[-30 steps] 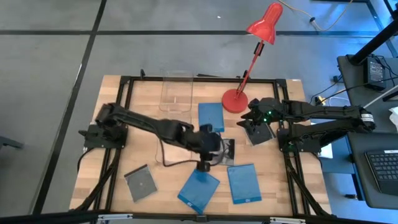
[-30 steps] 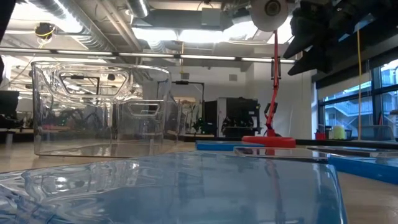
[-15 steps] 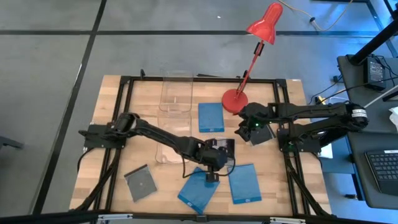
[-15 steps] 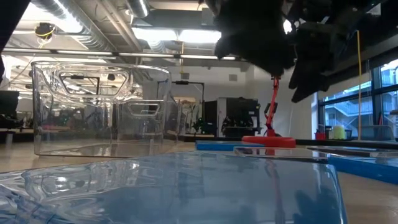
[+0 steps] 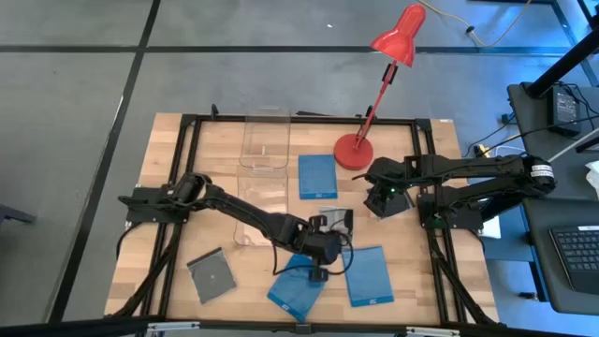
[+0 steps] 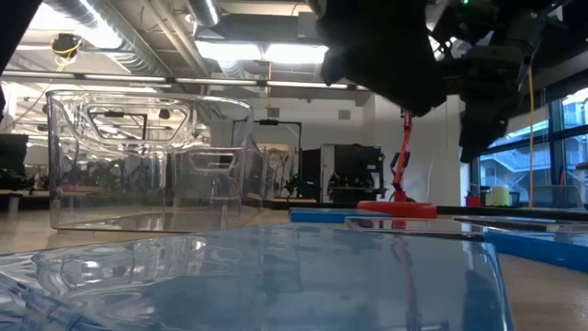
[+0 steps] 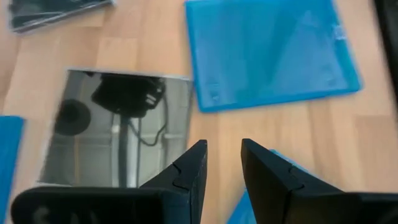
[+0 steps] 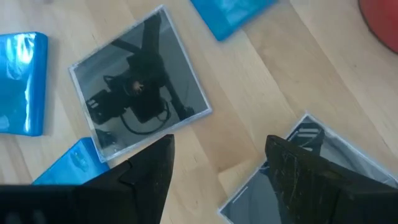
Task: Pick & place jewel cases by type
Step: Put the middle black cd case into the bottom transparent bin
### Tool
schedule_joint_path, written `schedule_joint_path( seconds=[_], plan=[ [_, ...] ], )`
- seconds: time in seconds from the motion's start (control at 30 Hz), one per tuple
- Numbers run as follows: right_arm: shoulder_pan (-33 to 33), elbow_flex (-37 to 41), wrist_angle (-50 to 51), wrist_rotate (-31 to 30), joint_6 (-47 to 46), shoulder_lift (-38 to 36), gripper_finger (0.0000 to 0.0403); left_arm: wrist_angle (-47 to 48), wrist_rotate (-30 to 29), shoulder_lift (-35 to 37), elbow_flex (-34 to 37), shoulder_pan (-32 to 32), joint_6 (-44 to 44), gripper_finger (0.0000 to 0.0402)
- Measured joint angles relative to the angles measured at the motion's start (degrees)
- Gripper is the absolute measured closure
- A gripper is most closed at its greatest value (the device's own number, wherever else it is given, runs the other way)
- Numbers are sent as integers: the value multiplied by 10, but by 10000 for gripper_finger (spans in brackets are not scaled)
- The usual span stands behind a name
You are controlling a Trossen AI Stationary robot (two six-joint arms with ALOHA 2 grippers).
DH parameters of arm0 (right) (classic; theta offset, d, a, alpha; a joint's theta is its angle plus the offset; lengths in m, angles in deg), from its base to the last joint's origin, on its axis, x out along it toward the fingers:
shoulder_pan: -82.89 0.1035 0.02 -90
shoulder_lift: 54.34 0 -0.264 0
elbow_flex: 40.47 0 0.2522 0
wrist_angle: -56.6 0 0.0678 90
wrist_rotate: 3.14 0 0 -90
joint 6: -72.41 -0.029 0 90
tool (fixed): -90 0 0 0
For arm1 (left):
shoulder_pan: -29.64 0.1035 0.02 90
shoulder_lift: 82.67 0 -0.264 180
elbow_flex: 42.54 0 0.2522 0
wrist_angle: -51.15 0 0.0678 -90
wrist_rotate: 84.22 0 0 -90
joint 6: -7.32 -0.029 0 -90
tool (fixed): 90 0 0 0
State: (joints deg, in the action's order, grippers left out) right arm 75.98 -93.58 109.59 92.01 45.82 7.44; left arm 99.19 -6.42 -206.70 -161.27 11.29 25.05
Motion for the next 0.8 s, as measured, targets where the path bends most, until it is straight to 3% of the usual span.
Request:
schedule_joint_path(
  seconds=[0.3,0.5,0.8],
  plan=[
    [0,0,2,15,-1,0,148,-30,12,-24,0,4,63,334],
    [0,0,-9,21,1,3,148,-30,8,-42,1,3,46,358],
    [0,0,-97,21,30,70,148,-45,14,-81,0,11,43,393]
  ],
)
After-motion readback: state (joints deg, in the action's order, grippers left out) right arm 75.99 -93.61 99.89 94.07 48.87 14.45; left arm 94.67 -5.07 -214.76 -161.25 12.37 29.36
